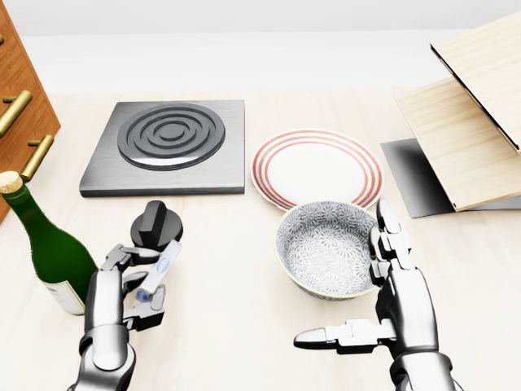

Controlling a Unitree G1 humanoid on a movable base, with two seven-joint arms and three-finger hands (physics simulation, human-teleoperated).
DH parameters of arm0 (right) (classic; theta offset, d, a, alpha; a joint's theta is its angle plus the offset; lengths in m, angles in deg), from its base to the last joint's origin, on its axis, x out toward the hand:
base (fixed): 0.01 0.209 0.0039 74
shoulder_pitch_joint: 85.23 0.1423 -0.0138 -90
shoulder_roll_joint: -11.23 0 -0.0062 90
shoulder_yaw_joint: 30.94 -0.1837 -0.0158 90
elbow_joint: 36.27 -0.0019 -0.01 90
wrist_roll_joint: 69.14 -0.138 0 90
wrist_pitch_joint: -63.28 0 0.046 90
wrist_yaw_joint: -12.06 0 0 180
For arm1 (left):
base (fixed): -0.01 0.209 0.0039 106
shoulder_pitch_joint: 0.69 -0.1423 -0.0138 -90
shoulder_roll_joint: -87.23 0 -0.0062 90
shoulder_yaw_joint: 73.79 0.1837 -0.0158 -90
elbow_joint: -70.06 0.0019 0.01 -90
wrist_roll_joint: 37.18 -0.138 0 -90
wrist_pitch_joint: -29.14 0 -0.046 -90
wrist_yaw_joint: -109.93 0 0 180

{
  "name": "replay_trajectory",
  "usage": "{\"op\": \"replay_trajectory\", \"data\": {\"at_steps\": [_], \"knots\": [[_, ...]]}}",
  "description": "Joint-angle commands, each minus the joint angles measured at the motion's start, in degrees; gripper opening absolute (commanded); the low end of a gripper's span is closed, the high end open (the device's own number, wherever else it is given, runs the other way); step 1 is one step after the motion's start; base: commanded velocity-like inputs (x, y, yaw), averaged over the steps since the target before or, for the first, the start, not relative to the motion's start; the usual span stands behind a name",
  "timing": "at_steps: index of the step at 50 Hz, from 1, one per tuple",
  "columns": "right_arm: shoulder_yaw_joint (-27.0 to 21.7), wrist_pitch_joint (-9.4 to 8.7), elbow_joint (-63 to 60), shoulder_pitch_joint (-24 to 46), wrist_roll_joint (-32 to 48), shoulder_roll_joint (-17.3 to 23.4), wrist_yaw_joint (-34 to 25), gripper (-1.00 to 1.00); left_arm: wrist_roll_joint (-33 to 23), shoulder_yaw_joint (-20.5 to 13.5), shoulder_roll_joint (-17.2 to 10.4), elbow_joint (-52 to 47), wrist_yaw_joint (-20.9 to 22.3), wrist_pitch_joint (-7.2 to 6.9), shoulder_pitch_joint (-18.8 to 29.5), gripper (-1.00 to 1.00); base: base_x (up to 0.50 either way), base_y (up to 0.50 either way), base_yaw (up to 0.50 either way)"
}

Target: Pick up the cream cheese and put it in the bowl.

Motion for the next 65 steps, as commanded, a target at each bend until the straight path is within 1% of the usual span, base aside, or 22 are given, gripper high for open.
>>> {"op": "replay_trajectory", "data": {"at_steps": [1,2,9,13,14,20,27,33,34,38,41,42,43,44,45,47,48,51,54,57,60,65], "knots": [[0.07,0.35,0.27,-0.11,0.02,-0.02,-0.04,1.0,1.37,0.29,0.19,1.35,0.16,0.0,-0.81,-0.76,0.0,0.0,0.0],[0.04,0.48,0.37,-0.13,0.02,-0.02,0.0,1.0,1.26,0.34,0.21,1.42,0.03,0.0,-0.89,-1.0,0.0,0.0,0.0],[0.12,0.68,0.54,-0.15,0.06,-0.04,-0.03,1.0,1.25,0.34,0.08,3.34,-0.26,0.0,-0.39,-1.0,0.0,0.0,0.0],[0.2,0.68,0.6,-0.11,0.17,-0.06,0.04,1.0,0.8,0.64,0.3,1.14,-0.25,0.0,-1.56,-1.0,0.0,0.0,0.0],[0.23,0.7,0.68,-0.1,0.2,-0.06,0.05,1.0,0.53,0.85,0.55,-1.84,-0.03,0.0,-2.97,-1.0,0.0,0.0,0.0],[0.26,0.75,0.79,-0.07,0.23,-0.06,0.07,1.0,-0.54,1.36,1.53,-12.86,1.59,0.0,-7.86,-1.0,0.0,0.0,0.0],[0.34,0.98,1.33,0.16,0.35,-0.07,0.15,1.0,-2.64,2.99,3.36,-26.91,3.89,0.0,-14.0,-1.0,0.0,0.0,0.0],[0.28,0.96,1.81,0.54,0.25,-0.01,0.06,1.0,-3.75,4.72,4.62,-35.59,6.08,0.0,-17.46,-1.0,0.0,0.0,0.0],[0.25,0.98,1.93,0.6,0.24,0.0,0.05,1.0,-4.11,4.93,4.71,-36.38,6.09,-0.37,-17.71,-1.0,0.0,0.0,0.0],[0.24,0.85,1.64,0.41,0.19,0.01,-0.04,1.0,-4.83,5.56,5.01,-40.2,6.87,-2.65,-18.68,-1.0,0.0,0.0,0.0],[0.11,0.87,1.58,0.39,0.07,0.05,-0.13,1.0,-5.42,6.39,5.43,-44.43,7.7,-5.15,-19.78,-1.0,0.0,0.0,0.0],[0.1,0.86,1.56,0.4,0.06,0.05,-0.14,1.0,-5.48,6.53,5.47,-45.05,7.81,-5.54,-19.8,-1.0,0.0,0.0,0.0],[0.16,0.81,1.38,0.26,0.11,0.02,-0.14,1.0,-5.78,6.91,5.72,-47.15,8.21,-7.03,-19.95,-1.0,0.0,0.0,0.0],[0.21,0.78,1.24,0.17,0.14,-0.01,-0.14,1.0,-5.92,7.1,5.82,-48.29,8.41,-7.94,-19.79,-1.0,0.0,0.0,0.0],[0.21,0.78,1.23,0.17,0.14,-0.01,-0.14,1.0,-5.91,7.14,5.81,-48.36,8.4,-8.0,-19.78,-1.0,0.0,0.0,0.0],[0.22,1.06,1.6,0.26,0.21,0.01,-0.14,1.0,-5.73,7.06,5.91,-49.51,8.83,-9.68,-18.82,-1.0,0.0,0.0,0.0],[0.25,1.06,1.58,0.23,0.23,0.01,-0.15,1.0,-5.65,7.04,5.94,-50.01,8.92,-10.0,-18.52,-1.0,0.0,0.0,0.0],[0.32,0.88,1.45,0.23,0.31,-0.04,-0.09,1.0,-5.37,7.07,6.09,-51.62,9.34,-10.0,-17.65,-1.0,0.0,0.0,0.0],[0.19,1.29,2.24,0.57,0.3,0.04,-0.08,1.0,-4.74,6.85,6.21,-52.5,9.8,-10.0,-15.99,-1.0,0.0,0.0,0.0],[0.11,1.05,1.83,0.45,0.23,0.08,-0.15,1.0,-4.81,7.29,6.57,-53.92,9.98,-10.0,-14.93,-1.0,0.0,0.0,0.0],[-0.08,0.39,0.46,-0.07,0.05,0.15,-0.34,1.0,-4.58,7.75,7.13,-53.96,10.09,-10.0,-12.69,-1.0,0.0,0.0,0.0],[-0.49,-0.79,-2.63,-1.43,-0.25,0.23,-0.87,1.0,-4.08,7.66,7.66,-50.85,9.47,-10.0,-8.34,-1.0,0.0,0.0,0.0]]}}
